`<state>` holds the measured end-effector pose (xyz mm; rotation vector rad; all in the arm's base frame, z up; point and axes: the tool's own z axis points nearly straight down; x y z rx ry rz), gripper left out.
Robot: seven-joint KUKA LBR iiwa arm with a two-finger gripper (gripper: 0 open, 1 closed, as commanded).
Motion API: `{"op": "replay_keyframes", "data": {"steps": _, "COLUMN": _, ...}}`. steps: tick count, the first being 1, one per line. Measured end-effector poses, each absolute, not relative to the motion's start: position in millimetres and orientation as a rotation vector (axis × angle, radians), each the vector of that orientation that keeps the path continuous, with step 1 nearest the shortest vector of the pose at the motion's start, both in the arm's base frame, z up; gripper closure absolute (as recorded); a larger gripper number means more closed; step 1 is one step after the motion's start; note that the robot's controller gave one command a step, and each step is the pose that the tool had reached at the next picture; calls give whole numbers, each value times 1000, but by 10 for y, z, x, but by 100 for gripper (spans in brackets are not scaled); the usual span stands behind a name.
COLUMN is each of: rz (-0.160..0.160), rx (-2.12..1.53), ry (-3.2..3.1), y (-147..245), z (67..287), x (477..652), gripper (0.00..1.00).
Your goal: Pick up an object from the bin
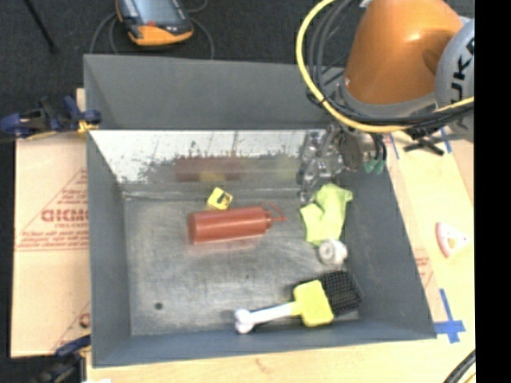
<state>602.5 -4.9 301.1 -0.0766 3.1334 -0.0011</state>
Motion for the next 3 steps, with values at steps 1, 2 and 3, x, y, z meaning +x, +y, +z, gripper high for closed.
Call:
{"op": "replay_keyframes", "data": {"steps": 1, "rz": 1, "rx": 78, "ry": 3139, "y": 128, "z": 2074, "x": 5858, "gripper": 0}}
{"op": "replay_keyframes", "data": {"steps": 2, "rz": 1, "rx": 78, "ry": 3136, "y": 128, "z": 2084, "x": 5865, "gripper": 0}}
{"op": "replay_keyframes", "data": {"steps": 3, "rz": -1, "rx": 7, "ry": 3127, "y": 64, "z": 1722, "x": 6016, "gripper": 0}}
